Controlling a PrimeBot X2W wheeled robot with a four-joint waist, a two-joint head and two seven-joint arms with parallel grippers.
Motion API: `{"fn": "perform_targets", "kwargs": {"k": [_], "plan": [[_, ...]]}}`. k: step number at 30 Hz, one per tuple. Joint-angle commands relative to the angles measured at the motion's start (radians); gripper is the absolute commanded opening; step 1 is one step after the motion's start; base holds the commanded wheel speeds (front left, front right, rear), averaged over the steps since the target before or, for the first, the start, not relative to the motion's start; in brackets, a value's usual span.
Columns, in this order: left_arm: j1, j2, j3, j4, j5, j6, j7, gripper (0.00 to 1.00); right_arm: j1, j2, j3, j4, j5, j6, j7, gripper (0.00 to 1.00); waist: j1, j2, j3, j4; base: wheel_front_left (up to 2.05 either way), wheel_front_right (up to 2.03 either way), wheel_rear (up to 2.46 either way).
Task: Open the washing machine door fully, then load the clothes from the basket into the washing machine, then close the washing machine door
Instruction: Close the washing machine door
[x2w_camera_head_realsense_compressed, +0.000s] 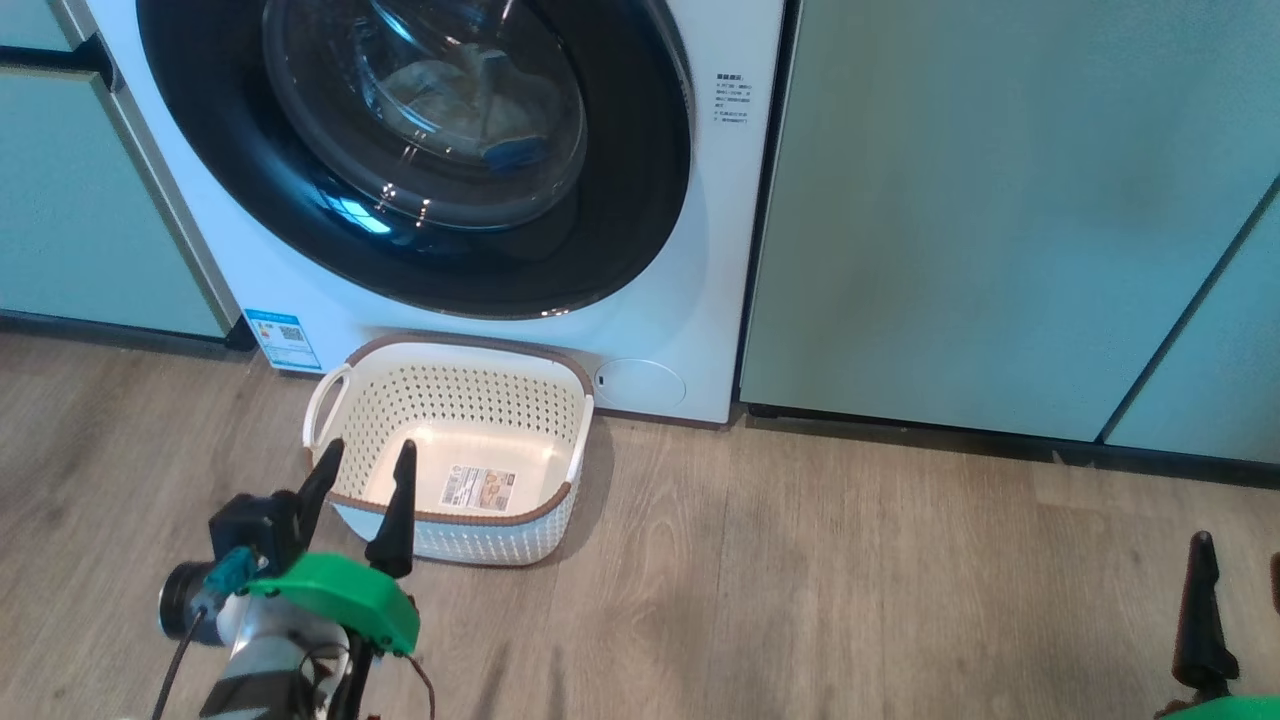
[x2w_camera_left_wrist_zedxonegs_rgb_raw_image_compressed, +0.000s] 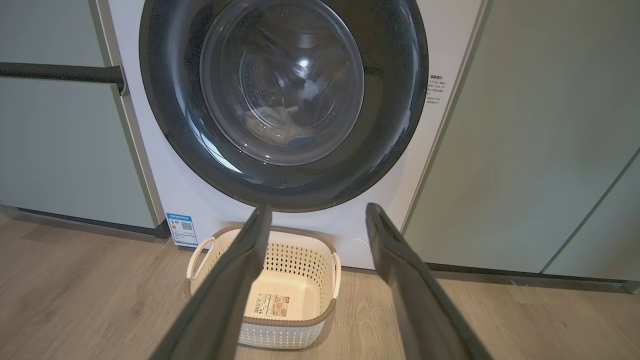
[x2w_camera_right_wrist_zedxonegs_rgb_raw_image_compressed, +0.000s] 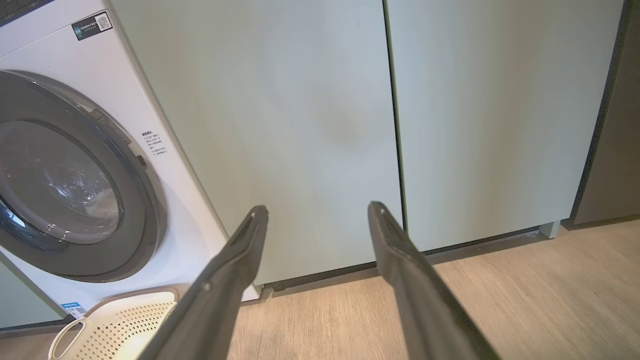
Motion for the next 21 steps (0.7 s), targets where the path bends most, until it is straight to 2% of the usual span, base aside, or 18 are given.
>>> {"fn": "perform_targets", "kwargs": {"k": [1, 21], "plan": [[-0.032, 0.032, 0.024, -0.031, -0.011, -0.001, -0.006, 1.0, -0.026, -0.005, 0.024, -0.035, -0.003, 0.0, -0.006, 1.0, 0.0001, -0.0001, 0.0, -0.003, 0.0, 0.0, 0.0], [-0.031, 0.041, 0.004, -0.027, -0.046, -0.001, -0.006, 1.0, -0.024, 0.002, 0.036, -0.017, 0.007, 0.0, -0.006, 1.0, 0.0001, -0.0001, -0.005, 0.011, 0.0, 0.0, 0.0]]}}
